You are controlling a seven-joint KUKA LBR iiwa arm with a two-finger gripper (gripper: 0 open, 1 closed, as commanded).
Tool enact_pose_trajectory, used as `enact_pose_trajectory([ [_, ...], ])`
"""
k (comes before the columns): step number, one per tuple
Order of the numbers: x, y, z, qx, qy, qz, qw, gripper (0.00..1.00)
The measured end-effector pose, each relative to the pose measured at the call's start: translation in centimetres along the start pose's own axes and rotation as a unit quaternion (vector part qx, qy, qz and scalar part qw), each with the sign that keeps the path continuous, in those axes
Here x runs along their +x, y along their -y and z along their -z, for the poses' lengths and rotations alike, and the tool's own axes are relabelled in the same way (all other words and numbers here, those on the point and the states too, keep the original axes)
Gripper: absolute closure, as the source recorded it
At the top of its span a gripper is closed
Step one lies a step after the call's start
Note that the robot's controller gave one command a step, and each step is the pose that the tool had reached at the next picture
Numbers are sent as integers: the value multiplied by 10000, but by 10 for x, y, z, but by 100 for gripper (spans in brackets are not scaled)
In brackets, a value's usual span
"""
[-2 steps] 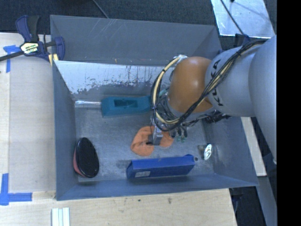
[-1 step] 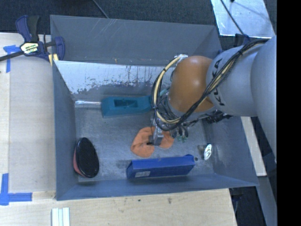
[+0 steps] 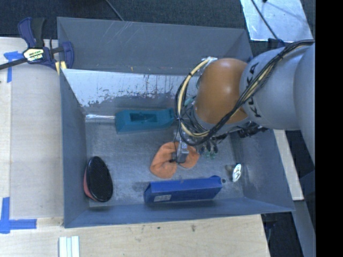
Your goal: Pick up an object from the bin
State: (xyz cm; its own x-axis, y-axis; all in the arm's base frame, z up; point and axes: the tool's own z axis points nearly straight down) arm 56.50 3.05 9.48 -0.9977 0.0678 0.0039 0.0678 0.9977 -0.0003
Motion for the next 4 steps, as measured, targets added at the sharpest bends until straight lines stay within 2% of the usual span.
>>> enact_pose_trajectory([
  [3,-3,0,37,-5,53,-3,10000,100],
  [4,-1,0,46,-2,18,-3,10000,100],
])
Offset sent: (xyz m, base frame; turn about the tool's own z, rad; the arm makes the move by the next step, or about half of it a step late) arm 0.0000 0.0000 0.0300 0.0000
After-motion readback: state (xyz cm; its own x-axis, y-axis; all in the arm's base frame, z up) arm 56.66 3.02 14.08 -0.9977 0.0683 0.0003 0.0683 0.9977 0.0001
